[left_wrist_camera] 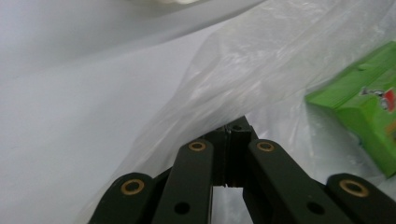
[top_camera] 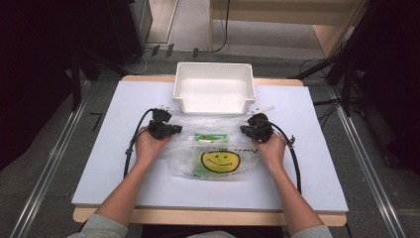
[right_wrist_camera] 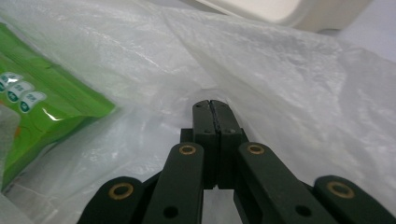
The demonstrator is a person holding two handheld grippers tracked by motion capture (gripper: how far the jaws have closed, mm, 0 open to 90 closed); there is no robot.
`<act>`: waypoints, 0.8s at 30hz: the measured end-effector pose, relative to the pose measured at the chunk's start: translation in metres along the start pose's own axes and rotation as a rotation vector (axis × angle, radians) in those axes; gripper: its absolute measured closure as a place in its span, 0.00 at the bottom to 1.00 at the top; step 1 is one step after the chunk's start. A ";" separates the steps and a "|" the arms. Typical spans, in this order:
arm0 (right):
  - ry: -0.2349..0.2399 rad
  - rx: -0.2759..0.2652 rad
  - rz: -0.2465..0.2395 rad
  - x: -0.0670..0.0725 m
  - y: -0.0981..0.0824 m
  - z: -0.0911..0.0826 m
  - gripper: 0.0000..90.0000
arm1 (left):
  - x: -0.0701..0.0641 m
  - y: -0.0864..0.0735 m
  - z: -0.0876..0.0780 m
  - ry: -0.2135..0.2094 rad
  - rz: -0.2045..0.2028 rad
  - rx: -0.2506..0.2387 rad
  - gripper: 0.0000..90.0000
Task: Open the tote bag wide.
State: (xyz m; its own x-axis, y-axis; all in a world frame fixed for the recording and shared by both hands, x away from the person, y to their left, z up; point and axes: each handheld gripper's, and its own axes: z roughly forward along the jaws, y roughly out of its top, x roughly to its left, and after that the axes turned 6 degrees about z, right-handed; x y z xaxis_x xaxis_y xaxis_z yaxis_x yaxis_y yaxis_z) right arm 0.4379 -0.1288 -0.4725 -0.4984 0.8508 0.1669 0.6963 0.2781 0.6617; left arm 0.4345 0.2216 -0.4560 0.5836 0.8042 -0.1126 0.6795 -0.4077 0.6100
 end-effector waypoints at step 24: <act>-0.075 -0.021 0.102 -0.041 -0.023 -0.027 1.00 | 0.018 -0.014 -0.012 0.032 -0.056 -0.025 1.00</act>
State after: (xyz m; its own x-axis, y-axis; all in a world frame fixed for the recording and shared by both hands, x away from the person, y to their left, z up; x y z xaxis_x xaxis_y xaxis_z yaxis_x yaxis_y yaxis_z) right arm 0.4288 -0.1822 -0.4749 -0.3851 0.9053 0.1793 0.7301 0.1800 0.6592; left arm 0.4307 0.2472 -0.4569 0.5298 0.8392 -0.1224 0.6994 -0.3507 0.6228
